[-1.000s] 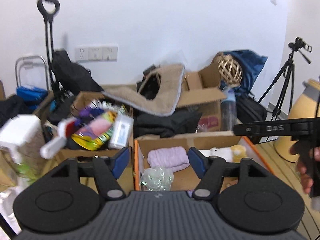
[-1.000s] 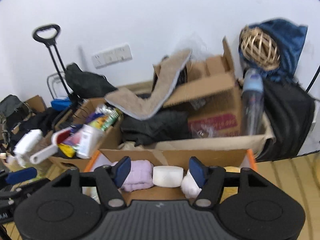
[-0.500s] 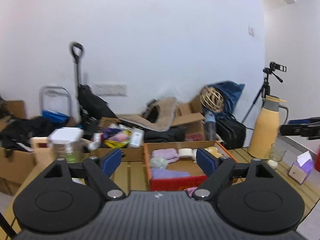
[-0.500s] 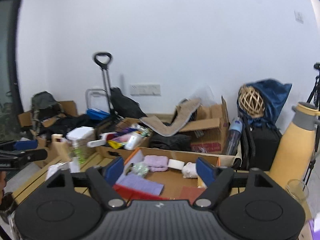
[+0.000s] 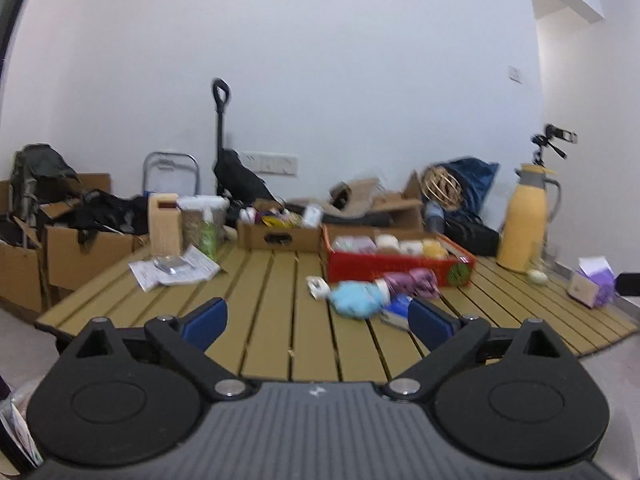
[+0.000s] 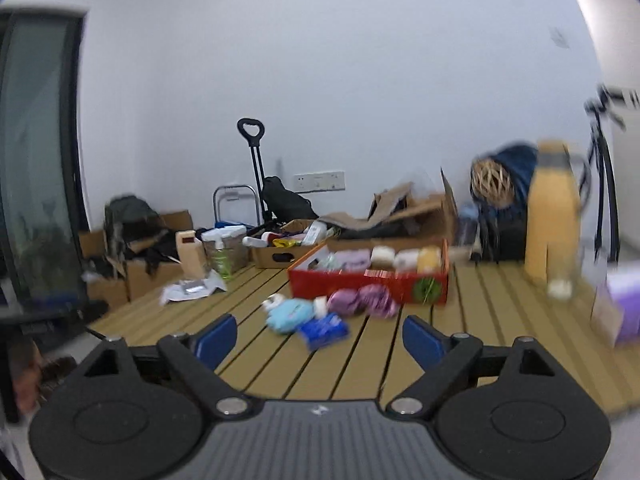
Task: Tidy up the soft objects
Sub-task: 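Withdraw both tools from the box back over the table, then reach the right tool to the blue fluffy plush and grasp it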
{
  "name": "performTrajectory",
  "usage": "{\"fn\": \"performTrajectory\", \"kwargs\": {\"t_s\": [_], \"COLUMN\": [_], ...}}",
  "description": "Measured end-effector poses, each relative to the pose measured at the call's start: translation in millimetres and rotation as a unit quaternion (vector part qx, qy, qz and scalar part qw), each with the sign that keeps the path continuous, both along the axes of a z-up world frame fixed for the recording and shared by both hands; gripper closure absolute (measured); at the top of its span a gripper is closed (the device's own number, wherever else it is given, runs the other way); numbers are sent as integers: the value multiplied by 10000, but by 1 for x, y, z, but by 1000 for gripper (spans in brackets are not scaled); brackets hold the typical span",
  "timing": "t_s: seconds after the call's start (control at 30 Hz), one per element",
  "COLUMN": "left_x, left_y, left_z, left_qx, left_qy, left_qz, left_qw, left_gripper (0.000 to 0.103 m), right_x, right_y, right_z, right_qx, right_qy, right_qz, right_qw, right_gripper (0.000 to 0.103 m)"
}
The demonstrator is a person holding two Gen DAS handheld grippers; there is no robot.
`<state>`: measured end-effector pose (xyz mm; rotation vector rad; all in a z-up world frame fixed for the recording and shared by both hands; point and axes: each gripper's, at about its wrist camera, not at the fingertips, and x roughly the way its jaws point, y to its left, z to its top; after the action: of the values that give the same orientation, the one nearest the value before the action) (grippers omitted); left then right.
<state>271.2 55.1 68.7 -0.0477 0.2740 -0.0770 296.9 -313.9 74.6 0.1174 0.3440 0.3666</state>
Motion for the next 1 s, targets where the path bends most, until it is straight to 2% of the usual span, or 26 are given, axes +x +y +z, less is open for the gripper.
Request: {"fn": "performTrajectory", "kwargs": {"t_s": [0.07,0.13,0.27,0.43,0.5,0.6,0.73,0.77,0.8,0.93,1.0], "left_x": [-1,2,18,59,81,120,180,201,217,290,321], "left_y": [-2,-4,-8,-10,-10,-7,-4,-3,-3,-5,-4], "left_z": [-1,-2,-15,-39,-48,-58,-66,-68,-69,-75,-81], "left_qx": [89,-20,-60,-178,-275,-418,-473,-505,-556,-853,-1020], "left_qy": [-46,-63,138,557,735,978,1182,1313,1390,1630,1679], "left_qz": [-51,-66,-147,-229,-230,-219,-324,-425,-536,-1087,-1169], "left_qw": [9999,10000,9998,9980,9966,9941,9913,9891,9873,9769,9735], "left_gripper": [4,4,4,4,7,19,37,45,48,50,50], "right_x": [-4,-2,11,39,56,88,140,154,167,229,259], "right_y": [4,9,15,22,23,30,44,50,56,87,103], "right_z": [-6,-10,-24,-42,-49,-56,-64,-66,-68,-79,-87], "right_qx": [-211,-442,-378,-249,-199,-196,-274,-262,-231,88,277], "right_qy": [173,188,371,514,594,727,927,968,1025,1372,1551], "right_qz": [36,-35,-225,-213,-227,-201,-72,19,105,614,846], "right_qw": [9996,9988,9983,9981,9978,9970,9953,9950,9944,9886,9839], "right_gripper": [13,13,14,18,23,28,41,44,44,60,62]}}
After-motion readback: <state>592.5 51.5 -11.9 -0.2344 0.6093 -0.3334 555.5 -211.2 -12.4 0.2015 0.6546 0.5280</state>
